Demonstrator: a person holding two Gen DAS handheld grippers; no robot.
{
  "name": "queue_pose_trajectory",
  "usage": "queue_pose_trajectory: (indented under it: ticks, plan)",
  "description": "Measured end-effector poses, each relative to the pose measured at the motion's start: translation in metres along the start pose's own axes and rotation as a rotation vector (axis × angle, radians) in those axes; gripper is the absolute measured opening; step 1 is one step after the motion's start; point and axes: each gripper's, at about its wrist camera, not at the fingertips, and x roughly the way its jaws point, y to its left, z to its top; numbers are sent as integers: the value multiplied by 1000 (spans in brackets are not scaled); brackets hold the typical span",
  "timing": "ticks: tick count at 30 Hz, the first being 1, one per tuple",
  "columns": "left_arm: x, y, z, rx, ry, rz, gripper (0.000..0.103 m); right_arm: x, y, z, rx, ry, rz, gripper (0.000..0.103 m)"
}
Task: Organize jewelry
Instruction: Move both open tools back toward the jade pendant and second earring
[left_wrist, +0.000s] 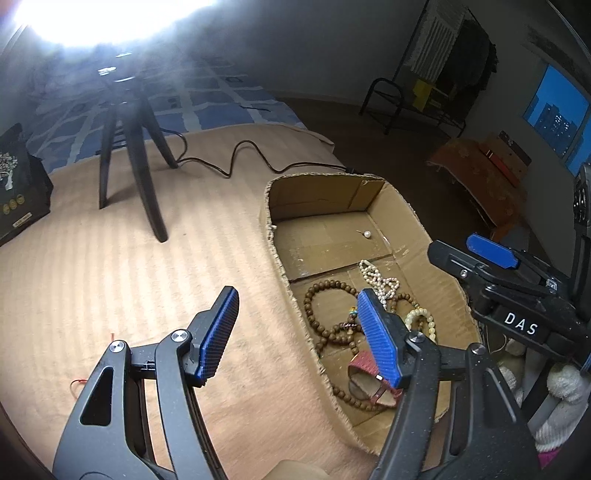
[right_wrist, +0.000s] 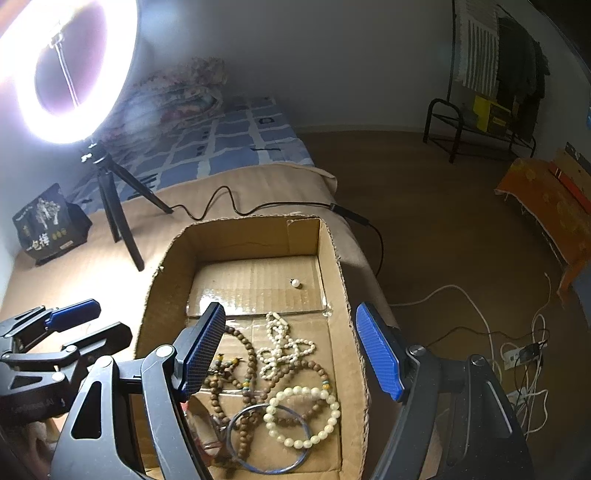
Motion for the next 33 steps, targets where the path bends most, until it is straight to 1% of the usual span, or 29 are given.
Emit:
queue_pose_trajectory:
  ticks: [4,9,14,19,23,30,33]
  plan:
    - [-10,10,-3,-20,-9,-13,69,-7,10,-2,-27,0,-11,73]
    - [-28,22,-7,-3,-42,18,69,-16,28,-6,-85,-5,-22,73]
    - [-48,40,-15,27,-41,61,69,-26,45,-12,-94,-5,10,73]
    - [-63,66,-26,37,-35,106,69,-35,65,-18,-95,0,59,73]
    - [-75,95,-35,3,-33,128,69,-39,81,-23,-100,-3,116,73]
    - [-86,142,-55,-54,-13,158,68,-41,111,-33,-117,-44,196,73]
    - [-87,157,-63,-75,-8,157,68,-35,129,-37,-153,-17,245,74]
